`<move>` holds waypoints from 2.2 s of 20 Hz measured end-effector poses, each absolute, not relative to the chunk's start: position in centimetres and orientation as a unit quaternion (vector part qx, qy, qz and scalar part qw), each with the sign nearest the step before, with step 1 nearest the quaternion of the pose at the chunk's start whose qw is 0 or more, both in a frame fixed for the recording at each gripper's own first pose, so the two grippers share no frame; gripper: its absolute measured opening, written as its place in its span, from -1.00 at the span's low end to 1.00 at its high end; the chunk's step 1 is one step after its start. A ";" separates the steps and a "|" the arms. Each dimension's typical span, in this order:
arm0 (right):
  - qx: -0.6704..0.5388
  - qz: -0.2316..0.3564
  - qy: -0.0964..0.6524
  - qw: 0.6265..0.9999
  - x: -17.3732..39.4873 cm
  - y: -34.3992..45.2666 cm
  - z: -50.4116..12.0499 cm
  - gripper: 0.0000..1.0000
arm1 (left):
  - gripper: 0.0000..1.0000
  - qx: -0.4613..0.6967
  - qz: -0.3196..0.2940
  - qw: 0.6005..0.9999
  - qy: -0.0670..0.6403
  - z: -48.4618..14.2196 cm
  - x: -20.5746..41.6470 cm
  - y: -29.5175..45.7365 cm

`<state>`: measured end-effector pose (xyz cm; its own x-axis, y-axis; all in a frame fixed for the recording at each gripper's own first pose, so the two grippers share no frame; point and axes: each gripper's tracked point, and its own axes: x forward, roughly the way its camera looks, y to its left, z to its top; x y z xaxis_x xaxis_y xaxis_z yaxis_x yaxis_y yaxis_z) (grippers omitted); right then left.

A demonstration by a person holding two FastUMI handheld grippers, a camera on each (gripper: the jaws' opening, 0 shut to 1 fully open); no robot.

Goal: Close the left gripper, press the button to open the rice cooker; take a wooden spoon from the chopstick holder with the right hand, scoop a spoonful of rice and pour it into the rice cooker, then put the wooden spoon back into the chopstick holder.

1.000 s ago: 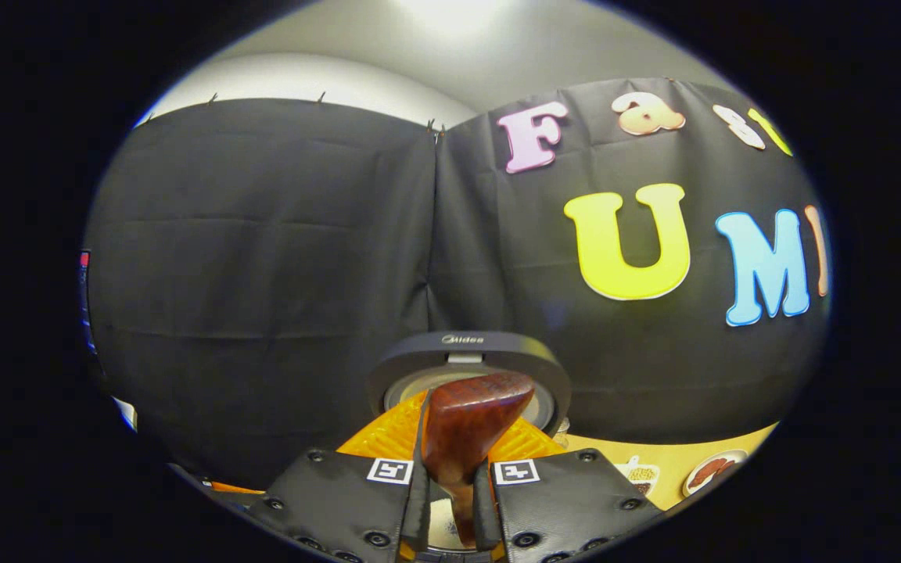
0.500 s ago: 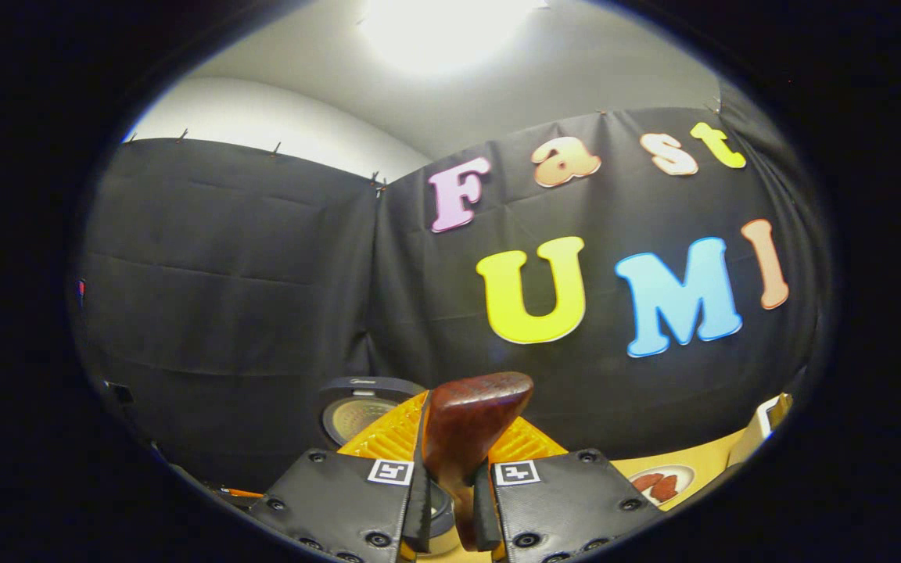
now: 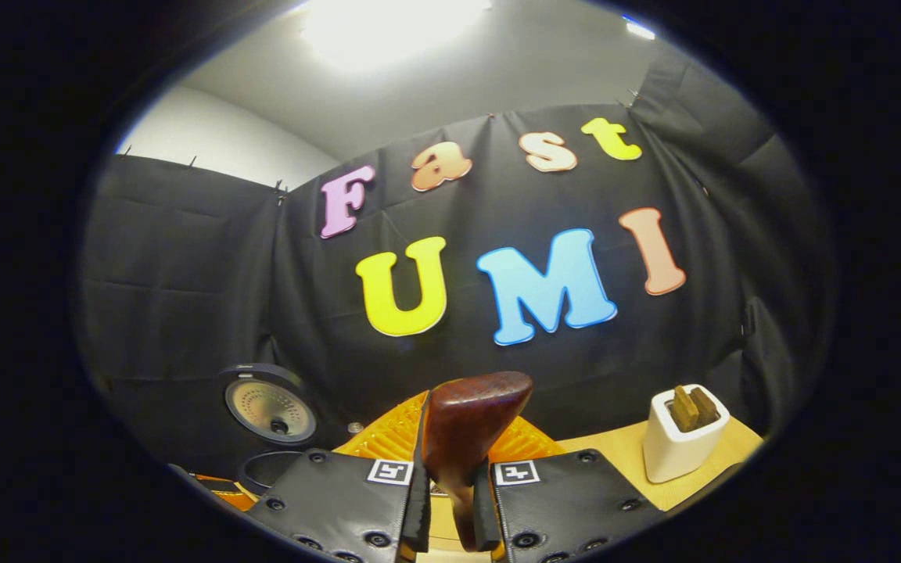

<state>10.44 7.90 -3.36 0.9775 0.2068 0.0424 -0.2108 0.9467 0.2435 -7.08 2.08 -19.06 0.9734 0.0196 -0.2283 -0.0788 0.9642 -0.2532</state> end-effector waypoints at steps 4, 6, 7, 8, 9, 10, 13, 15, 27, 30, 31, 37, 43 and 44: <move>0.111 0.022 0.025 0.993 10.1 0.3 -7.6 -0.60 | 0.93 -0.116 0.021 0.988 0.105 -18.9 -6.1 0.3; 0.121 -0.001 0.045 0.992 9.3 -2.5 -9.5 -0.52 | 0.94 -0.121 0.020 0.986 0.117 -20.2 -5.7 -0.7; 0.133 -0.006 0.051 0.990 8.9 -3.5 -10.0 -0.53 | 0.94 -0.129 0.019 0.984 0.123 -20.7 -5.6 -1.3; 0.147 -0.010 0.053 0.988 8.9 -4.5 -10.5 -0.53 | 0.94 -0.136 0.018 0.982 0.130 -21.3 -5.5 -1.9; 0.157 -0.015 0.054 0.986 8.7 -5.2 -10.9 -0.53 | 0.94 -0.140 0.017 0.980 0.137 -21.9 -5.3 -2.4; 0.160 -0.021 0.058 0.985 8.8 -5.9 -11.7 -0.53 | 0.94 -0.141 0.016 0.980 0.141 -22.2 -5.1 -2.8; 0.135 -0.055 0.078 0.986 8.9 -8.4 -14.4 -0.53 | 0.94 -0.129 0.022 0.982 0.134 -21.6 -4.8 -2.7; 0.136 -0.062 0.098 0.984 9.1 -9.0 -16.3 -0.53 | 0.94 -0.134 0.030 0.983 0.120 -20.3 -4.6 -2.1; 0.202 -0.060 0.193 0.958 10.2 -8.9 -26.2 -0.50 | 0.93 -0.160 0.095 0.978 0.094 -18.8 -6.1 3.0; 0.223 -0.066 0.189 0.954 9.7 -9.3 -26.2 -0.50 | 0.94 -0.143 0.102 0.980 0.089 -18.4 -6.3 3.4; 0.229 -0.069 0.189 0.953 9.5 -9.3 -26.4 -0.46 | 0.93 -0.140 0.102 0.981 0.088 -18.2 -6.3 3.4; 0.255 -0.098 0.190 0.943 7.7 -11.0 -26.4 -0.02 | 0.93 -0.137 0.104 0.982 0.074 -17.0 -6.0 3.8; 0.177 -0.120 0.156 0.964 3.7 -13.1 -23.8 0.96 | 0.93 -0.130 0.120 0.983 0.042 -14.9 -6.7 7.0; 0.160 -0.118 0.148 0.969 2.9 -13.1 -23.0 0.96 | 0.93 -0.128 0.126 0.983 0.039 -14.7 -6.9 8.0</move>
